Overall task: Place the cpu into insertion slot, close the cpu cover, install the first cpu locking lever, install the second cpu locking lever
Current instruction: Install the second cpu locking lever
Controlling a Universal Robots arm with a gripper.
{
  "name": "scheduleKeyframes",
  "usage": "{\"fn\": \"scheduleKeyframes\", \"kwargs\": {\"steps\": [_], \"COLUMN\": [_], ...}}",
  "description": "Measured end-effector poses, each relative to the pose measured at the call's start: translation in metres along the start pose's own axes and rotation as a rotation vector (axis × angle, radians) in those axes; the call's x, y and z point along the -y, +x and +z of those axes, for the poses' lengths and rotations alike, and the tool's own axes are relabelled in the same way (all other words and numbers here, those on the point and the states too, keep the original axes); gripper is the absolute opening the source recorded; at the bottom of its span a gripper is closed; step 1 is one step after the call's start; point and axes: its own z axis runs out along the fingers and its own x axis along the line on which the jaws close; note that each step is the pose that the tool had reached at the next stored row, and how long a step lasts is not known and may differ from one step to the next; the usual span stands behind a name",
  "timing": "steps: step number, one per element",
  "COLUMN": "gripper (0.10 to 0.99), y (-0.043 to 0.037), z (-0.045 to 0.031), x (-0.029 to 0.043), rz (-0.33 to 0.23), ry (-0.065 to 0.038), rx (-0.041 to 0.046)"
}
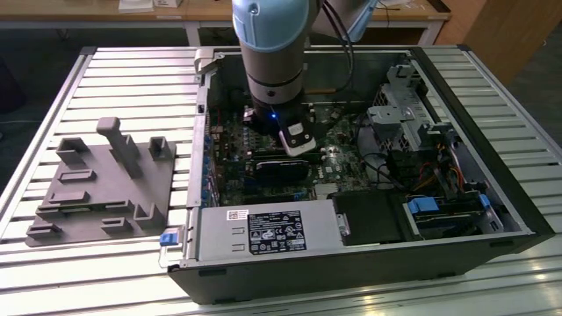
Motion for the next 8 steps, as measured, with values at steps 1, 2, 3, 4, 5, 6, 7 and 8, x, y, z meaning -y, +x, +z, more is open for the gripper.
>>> {"fn": "scheduleKeyframes", "kwargs": {"steps": [1, 2, 3, 4, 5, 6, 7, 8], "gripper": [0.106, 0.106, 0.106, 0.106, 0.106, 0.106, 0.106, 0.106], "y": [0.0004, 0.0008, 0.0012, 0.0017, 0.0023, 0.0029, 0.0035, 0.0043], "z": [0.0004, 0.0010, 0.0017, 0.0025, 0.0036, 0.0047, 0.0059, 0.0070], "x": [0.0008, 0.0016, 0.0023, 0.0028, 0.0033, 0.0037, 0.0043, 0.0047], "rz": [0.001, 0.001, 0.002, 0.002, 0.002, 0.002, 0.003, 0.003], "ry": [-0.006, -0.010, -0.014, -0.017, -0.020, -0.022, -0.023, -0.025], "rx": [-0.0012, -0.0023, -0.0031, -0.0038, -0.0042, -0.0046, -0.0050, -0.0053]}}
